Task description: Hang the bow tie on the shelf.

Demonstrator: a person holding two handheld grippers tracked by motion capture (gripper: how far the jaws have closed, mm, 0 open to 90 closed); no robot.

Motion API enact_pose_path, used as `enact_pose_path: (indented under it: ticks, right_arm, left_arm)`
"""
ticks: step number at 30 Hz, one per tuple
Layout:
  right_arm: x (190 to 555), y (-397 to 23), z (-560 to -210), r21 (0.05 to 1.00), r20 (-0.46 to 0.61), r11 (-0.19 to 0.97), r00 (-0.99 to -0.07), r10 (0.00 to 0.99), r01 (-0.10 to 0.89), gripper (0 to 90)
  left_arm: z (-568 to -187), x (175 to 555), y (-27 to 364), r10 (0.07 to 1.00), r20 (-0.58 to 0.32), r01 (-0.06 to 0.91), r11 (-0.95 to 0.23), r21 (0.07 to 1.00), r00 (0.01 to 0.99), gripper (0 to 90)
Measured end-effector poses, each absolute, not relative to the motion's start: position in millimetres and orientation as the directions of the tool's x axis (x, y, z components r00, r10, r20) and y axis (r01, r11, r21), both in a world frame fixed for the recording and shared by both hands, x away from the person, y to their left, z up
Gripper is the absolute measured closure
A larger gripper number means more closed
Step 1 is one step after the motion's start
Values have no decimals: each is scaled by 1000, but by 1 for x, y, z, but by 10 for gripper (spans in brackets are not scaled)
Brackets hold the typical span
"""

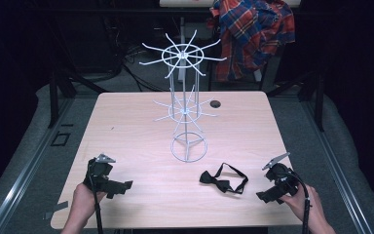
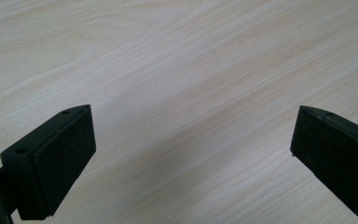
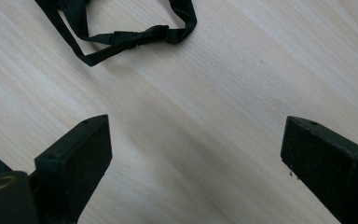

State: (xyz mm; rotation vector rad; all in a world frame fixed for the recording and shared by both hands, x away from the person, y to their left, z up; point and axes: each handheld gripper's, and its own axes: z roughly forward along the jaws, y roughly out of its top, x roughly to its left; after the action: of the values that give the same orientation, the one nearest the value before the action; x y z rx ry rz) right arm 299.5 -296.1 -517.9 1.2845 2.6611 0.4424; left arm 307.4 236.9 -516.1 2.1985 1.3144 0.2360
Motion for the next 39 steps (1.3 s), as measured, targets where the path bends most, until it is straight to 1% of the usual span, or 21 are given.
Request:
enact_pose_path:
  ticks: [4, 8, 9, 11, 15, 19, 22, 25, 31, 32, 33, 36, 37, 39]
  right_arm:
    - [300, -294, -516, 335, -24, 598, -628, 778, 728, 54]
    - [300, -291, -516, 345, -26, 602, -633, 773, 721, 46]
    - [300, -289, -517, 352, -13, 594, -631, 776, 723, 40]
    - [301, -288, -516, 343, -22, 603, -636, 771, 720, 35]
    - [303, -284, -516, 357, -17, 604, -641, 767, 713, 2]
    - [307, -283, -518, 364, -8, 594, -635, 772, 717, 0]
    - [308, -281, -514, 407, -42, 591, -633, 773, 696, 0]
    - [311, -277, -512, 437, -41, 576, -625, 780, 690, 0]
    - [321, -273, -514, 425, -44, 571, -615, 788, 702, 0]
    - [322, -272, -517, 440, -42, 552, -598, 801, 709, 0]
    - [326, -273, -517, 414, -56, 565, -600, 798, 714, 0]
    - [334, -271, -525, 412, -66, 546, -574, 816, 729, 8]
    - [336, -270, -525, 401, -65, 552, -578, 813, 731, 10]
    - [337, -269, -528, 413, -55, 539, -571, 819, 734, 12]
  left_arm:
    - [-516, 307, 238, 856, -133, 759, -359, 543, 500, 0]
    - [-516, 307, 239, 858, -133, 757, -353, 550, 496, 0]
    - [-517, 307, 239, 858, -135, 759, -354, 546, 496, 0]
    - [-516, 307, 239, 856, -131, 757, -358, 546, 500, 0]
    - [-517, 306, 240, 858, -130, 758, -357, 546, 497, 0]
    - [-517, 307, 240, 859, -130, 760, -356, 543, 495, 0]
    - [-517, 307, 238, 859, -127, 759, -359, 543, 497, 0]
    - [-517, 307, 238, 858, -127, 758, -360, 543, 498, 0]
    - [-517, 308, 239, 859, -127, 760, -357, 543, 495, 0]
    - [-517, 307, 239, 860, -127, 760, -356, 544, 495, 0]
    - [-517, 308, 239, 860, -127, 760, -357, 543, 495, 0]
    - [-517, 307, 239, 859, -129, 760, -358, 542, 496, 0]
    - [-517, 308, 238, 859, -129, 760, -358, 542, 496, 0]
    - [-517, 307, 238, 859, -130, 761, -356, 542, 494, 0]
